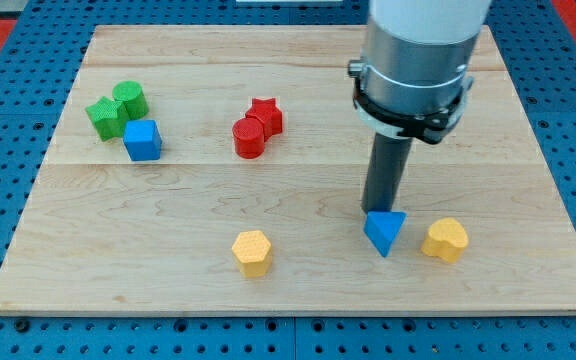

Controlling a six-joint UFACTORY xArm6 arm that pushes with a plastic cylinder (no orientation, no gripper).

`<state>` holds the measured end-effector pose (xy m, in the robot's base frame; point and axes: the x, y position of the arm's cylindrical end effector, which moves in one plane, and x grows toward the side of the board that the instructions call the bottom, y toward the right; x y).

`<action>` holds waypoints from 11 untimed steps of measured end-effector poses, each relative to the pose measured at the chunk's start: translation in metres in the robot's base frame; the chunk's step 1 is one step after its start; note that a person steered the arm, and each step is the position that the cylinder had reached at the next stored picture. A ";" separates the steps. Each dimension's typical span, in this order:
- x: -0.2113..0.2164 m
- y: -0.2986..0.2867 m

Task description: Separate the red star and the red circle

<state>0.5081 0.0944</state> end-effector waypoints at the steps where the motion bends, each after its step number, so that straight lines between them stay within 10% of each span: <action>1: -0.065 -0.018; 3: -0.152 -0.106; 7: -0.170 -0.236; 11: -0.052 -0.097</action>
